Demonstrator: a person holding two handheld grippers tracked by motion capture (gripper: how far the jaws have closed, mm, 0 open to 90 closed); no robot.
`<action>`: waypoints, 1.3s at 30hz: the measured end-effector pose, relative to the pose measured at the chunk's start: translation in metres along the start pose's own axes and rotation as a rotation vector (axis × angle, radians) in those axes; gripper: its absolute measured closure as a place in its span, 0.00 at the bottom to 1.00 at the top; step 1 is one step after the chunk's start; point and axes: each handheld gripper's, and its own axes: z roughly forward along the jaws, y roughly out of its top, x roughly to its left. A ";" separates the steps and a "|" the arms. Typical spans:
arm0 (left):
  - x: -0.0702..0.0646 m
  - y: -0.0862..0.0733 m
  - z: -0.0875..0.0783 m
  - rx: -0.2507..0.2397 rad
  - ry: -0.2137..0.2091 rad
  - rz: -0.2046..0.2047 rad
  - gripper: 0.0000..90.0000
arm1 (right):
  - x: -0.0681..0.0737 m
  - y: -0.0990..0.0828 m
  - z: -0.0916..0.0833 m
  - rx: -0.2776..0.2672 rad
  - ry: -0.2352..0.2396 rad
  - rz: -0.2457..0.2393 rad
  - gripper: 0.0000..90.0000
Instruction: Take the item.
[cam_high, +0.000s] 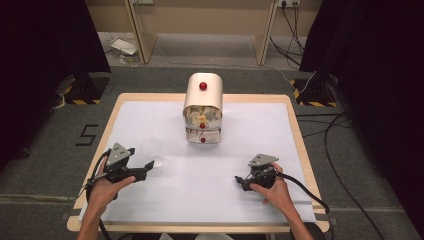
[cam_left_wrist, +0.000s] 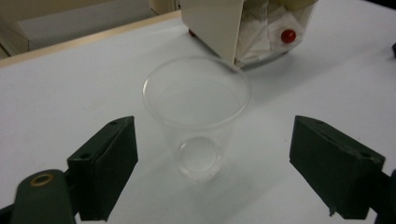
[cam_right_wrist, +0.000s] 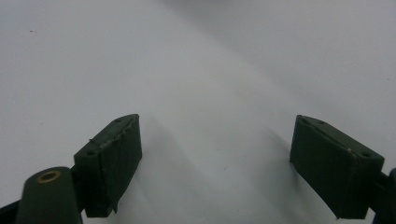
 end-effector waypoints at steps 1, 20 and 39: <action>-0.002 0.003 0.000 -0.007 -0.003 0.012 0.16 | 0.000 0.000 0.000 0.000 0.000 0.000 0.19; -0.040 0.062 0.029 -0.094 -0.136 0.064 0.17 | 0.000 0.000 0.000 0.004 -0.002 0.003 0.18; -0.064 0.104 0.067 -0.111 -0.192 0.131 0.24 | -0.001 0.000 0.001 0.003 -0.001 0.004 0.18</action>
